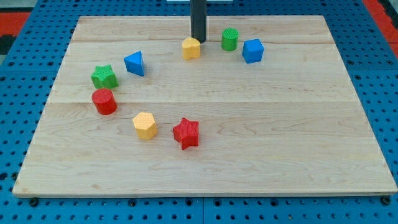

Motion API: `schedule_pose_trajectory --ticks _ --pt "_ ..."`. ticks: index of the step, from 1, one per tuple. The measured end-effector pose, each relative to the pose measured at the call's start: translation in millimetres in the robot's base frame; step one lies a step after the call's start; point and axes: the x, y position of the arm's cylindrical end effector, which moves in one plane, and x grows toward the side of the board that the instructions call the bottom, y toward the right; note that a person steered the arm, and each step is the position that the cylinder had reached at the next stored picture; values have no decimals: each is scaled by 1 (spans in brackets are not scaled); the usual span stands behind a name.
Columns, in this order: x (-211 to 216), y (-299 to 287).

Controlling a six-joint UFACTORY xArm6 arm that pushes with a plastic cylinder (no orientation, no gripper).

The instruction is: Put the green circle to the right of the yellow heart

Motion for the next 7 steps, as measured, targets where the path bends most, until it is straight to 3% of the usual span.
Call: schedule_pose_trajectory --ticks 3,4,5,6,7 --pt "36 -25" --pt "7 -13" --pt "-55 -11" --pt "-63 69" --pt "-40 112"
